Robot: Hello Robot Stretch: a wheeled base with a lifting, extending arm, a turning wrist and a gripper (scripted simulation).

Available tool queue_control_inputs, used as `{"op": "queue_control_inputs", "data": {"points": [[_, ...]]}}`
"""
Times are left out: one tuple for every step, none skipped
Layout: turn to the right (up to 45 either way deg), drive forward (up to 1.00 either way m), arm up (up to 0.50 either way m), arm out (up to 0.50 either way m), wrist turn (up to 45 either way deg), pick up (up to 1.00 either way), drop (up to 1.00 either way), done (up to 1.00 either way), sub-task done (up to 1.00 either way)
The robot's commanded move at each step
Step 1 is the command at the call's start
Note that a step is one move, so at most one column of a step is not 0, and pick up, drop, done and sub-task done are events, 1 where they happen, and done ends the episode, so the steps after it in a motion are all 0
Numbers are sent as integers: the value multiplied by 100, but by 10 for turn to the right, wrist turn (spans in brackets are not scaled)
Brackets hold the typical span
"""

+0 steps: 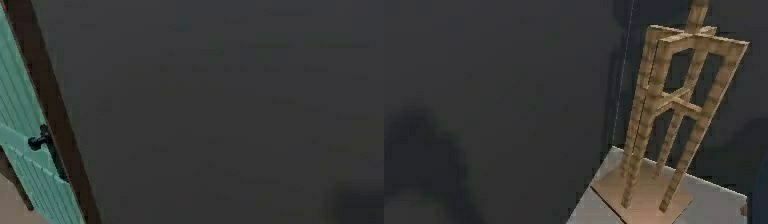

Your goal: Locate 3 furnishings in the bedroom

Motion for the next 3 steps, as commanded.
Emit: {"op": "queue_control_inputs", "data": {"points": [[-450,0,0,0,0,0,0,0,0],[-450,0,0,0,0,0,0,0,0],[-450,0,0,0,0,0,0,0,0]]}}
